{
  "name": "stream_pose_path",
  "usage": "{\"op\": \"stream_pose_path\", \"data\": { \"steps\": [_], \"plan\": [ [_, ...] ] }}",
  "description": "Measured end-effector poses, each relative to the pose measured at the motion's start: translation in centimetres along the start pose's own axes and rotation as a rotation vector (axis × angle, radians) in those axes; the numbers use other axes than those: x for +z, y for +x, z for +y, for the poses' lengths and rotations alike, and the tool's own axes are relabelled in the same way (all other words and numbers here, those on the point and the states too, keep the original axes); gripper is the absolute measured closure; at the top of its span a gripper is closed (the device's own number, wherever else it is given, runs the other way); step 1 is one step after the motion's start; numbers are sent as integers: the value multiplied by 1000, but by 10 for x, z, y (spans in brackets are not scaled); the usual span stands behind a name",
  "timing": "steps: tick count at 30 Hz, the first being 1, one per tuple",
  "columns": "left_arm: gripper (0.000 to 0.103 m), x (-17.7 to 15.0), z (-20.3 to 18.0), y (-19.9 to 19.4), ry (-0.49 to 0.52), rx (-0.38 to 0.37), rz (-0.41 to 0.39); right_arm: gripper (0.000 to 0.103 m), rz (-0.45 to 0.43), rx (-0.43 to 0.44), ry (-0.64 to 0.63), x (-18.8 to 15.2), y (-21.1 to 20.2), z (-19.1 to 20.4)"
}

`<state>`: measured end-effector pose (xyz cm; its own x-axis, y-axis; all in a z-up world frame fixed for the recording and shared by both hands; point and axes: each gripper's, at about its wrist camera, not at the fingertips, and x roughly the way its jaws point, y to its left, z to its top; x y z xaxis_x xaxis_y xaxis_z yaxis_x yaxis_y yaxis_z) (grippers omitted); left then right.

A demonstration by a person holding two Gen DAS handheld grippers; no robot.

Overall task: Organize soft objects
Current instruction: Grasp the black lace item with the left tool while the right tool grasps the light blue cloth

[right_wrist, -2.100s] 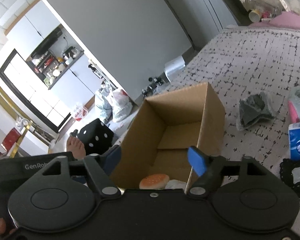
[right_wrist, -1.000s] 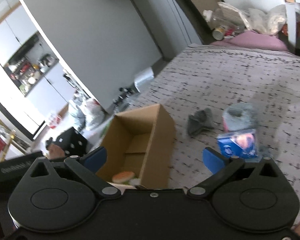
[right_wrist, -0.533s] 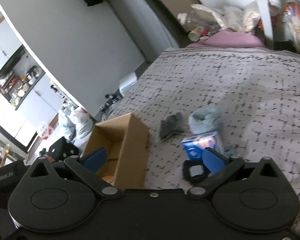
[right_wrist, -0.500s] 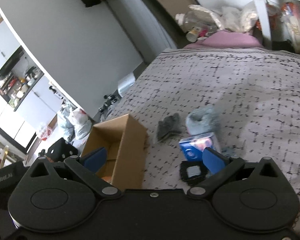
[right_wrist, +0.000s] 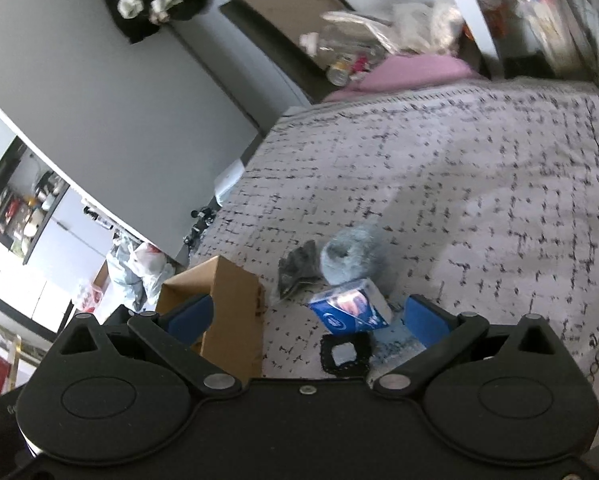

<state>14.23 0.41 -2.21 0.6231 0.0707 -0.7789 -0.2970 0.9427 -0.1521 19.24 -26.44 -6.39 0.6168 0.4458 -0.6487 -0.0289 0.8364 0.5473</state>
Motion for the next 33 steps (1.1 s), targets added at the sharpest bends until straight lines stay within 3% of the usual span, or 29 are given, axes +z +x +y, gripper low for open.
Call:
{"op": "stream_pose_path", "data": {
  "steps": [11, 16, 20, 23, 27, 33],
  "plan": [
    [1, -10, -28, 29, 43, -47, 48, 1, 48, 4, 182, 1, 14, -35],
    [1, -18, -38, 46, 49, -80, 65, 2, 74, -35, 255, -3, 27, -49],
    [2, -23, -44, 62, 43, -100, 92, 7, 103, -63, 339, -9, 38, -62],
    [4, -25, -46, 74, 23, -119, 113, 20, 109, -84, 396, -12, 44, -73],
    [10, -29, -47, 92, -9, -144, 147, 30, 106, -125, 442, -14, 50, -84],
    [15, -39, -53, 122, 4, -134, 191, 37, 117, -153, 478, -17, 61, -93]
  ]
}}
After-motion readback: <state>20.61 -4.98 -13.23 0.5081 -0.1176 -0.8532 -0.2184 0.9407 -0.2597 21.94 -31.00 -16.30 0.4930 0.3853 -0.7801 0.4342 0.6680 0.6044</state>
